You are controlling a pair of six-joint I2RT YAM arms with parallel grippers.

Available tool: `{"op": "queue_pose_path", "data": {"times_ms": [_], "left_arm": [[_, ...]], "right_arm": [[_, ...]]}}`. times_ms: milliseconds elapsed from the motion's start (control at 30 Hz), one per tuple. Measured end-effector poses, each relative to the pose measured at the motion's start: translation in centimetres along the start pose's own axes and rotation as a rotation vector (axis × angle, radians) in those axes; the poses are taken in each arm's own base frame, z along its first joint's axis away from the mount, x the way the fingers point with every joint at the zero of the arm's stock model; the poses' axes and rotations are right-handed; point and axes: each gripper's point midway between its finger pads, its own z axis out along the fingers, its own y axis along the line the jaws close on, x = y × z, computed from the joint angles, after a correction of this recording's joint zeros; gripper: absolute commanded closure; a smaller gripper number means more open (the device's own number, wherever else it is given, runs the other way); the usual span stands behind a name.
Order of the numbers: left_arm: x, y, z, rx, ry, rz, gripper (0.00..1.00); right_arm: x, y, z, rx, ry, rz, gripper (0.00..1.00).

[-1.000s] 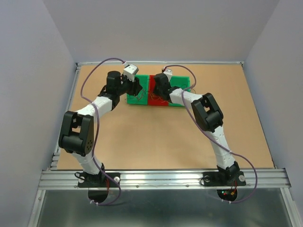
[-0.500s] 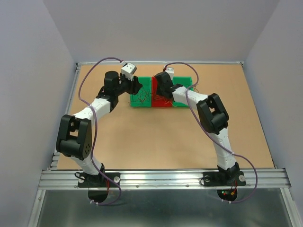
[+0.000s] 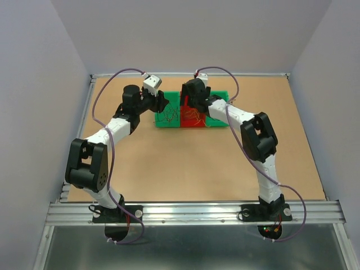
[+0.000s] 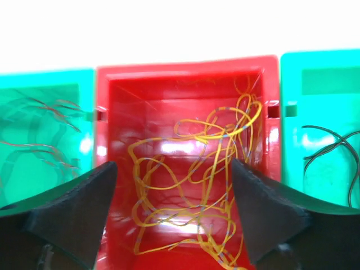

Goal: Untangle the cables

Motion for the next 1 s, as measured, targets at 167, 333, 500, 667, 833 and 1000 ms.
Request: {"op": "queue_pose_path", "data": {"times_ms": [167,333,500,667,833,1000], "left_arm": [[0.1,-0.1,0.0,0.006,0.002,0.008,0.41],[0.1,0.0,0.0,0.005,0.003,0.018,0.41],[0.2,-0.2,0.0,0.016,0.003,0.026,0.41],[0.5,-0.7,-0.1,0.047,0.017,0.035,0.41],[1.2,-1.1,-0.2,0.071,0.043,0.032,0.42],[1.3,-1.7,-0.3,0.105,0.045,0.045,0.39]], "right_arm": [[-3.8,0.7,-3.0,-0.039,-0.064,0.023,0.09],[-6.7,0.9,-7.3,-0.100,-0.114,0.044,0.14],[-5.5,-0.6,-11.0,-0.137,-0.103,0.045,0.19],[-0.8,-3.8,-15.0,-0.175,-0.053,0.048,0.22],[1.0,-5.3,-18.0,-0.232,-0.080,0.086,0.26],[1.3,-5.6,-18.8,-0.274,-0.134,0.100,0.02]]}}
